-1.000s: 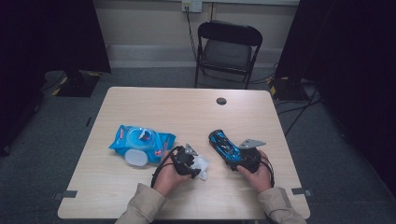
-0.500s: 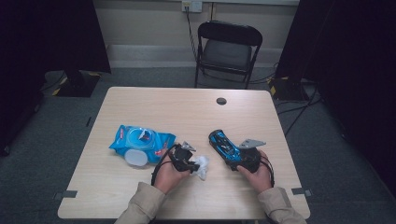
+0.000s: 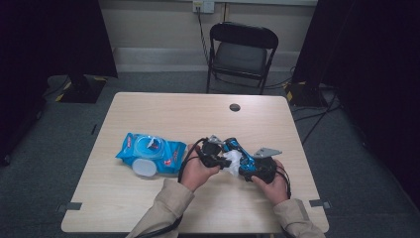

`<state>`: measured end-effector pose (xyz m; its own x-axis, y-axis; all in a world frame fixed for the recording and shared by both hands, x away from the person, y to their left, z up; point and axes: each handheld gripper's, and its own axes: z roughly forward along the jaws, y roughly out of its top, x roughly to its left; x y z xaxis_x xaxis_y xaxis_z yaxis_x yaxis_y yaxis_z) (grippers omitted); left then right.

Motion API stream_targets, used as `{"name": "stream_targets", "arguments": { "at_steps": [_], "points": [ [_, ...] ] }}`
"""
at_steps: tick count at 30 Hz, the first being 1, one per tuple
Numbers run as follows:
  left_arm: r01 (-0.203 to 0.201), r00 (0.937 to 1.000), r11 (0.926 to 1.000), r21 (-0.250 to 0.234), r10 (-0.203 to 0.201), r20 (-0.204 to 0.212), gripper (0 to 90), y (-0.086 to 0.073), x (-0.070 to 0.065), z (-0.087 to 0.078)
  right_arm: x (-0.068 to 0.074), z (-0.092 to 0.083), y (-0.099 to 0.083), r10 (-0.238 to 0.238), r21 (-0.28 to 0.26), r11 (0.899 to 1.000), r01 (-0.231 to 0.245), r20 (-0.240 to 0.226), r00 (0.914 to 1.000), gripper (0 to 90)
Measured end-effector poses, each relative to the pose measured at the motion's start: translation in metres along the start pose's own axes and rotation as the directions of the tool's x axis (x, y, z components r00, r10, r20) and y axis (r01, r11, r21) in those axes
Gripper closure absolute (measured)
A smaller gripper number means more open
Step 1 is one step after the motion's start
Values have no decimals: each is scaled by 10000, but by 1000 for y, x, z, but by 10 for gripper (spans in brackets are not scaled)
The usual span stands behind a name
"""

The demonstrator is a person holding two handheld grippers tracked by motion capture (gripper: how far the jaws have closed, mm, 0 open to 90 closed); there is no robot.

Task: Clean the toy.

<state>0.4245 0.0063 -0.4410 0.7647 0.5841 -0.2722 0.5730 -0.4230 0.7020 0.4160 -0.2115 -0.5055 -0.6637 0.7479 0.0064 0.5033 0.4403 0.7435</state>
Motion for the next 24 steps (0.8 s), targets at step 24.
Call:
{"name": "stream_targets", "arguments": {
  "at_steps": [24],
  "points": [
    [-621, 9954, 9934, 964, 546, 784, 821, 17, -12, 65, 0, 0, 0, -18, -1, 10000, 18, 1, 10000, 243]
  ]
}}
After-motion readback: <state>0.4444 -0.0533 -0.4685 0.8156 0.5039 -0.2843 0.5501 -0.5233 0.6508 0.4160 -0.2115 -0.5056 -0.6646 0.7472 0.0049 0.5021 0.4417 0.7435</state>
